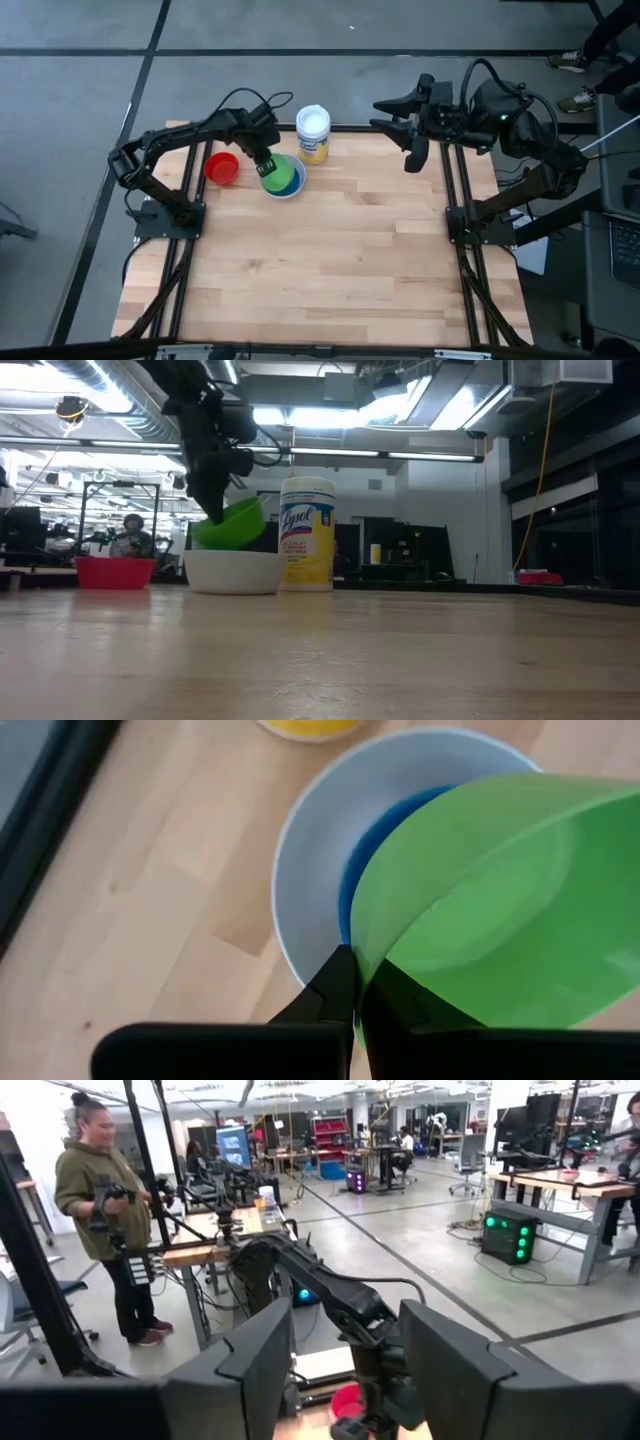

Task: Nest bowls inside each other
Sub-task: Stack the green bowl on top of the light blue bowl

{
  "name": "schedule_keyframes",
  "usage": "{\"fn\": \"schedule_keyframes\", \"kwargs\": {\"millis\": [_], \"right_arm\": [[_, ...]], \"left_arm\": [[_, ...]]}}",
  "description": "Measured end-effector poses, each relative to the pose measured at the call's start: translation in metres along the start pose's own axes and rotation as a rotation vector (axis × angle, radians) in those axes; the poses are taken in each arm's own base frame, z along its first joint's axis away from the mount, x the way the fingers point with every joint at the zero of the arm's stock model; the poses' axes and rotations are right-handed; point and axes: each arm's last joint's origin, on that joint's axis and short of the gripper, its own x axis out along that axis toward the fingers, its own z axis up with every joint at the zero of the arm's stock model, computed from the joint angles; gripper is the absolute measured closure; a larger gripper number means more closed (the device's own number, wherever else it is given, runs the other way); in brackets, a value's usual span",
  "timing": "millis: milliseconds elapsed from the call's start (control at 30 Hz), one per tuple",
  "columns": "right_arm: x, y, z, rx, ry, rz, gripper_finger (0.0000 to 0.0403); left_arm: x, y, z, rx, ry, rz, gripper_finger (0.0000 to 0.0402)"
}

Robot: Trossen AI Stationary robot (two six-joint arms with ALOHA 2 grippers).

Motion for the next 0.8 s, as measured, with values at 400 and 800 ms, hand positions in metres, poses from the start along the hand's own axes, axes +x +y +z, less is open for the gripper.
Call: {"fn": "schedule_keyframes", "kwargs": {"millis": [400, 800], "right_arm": [[0.004, 0.002, 0.002, 0.010, -0.032, 0.005, 0.0216], [0.006, 0.002, 0.001, 0.014, -0.027, 0.004, 0.0215]], "left_arm": [[0.031, 0.004, 0.005, -0.031, 0.081, -0.077, 0.0400], [0.040, 0.002, 0.003, -0.021, 0.123, -0.183, 0.0397]]}}
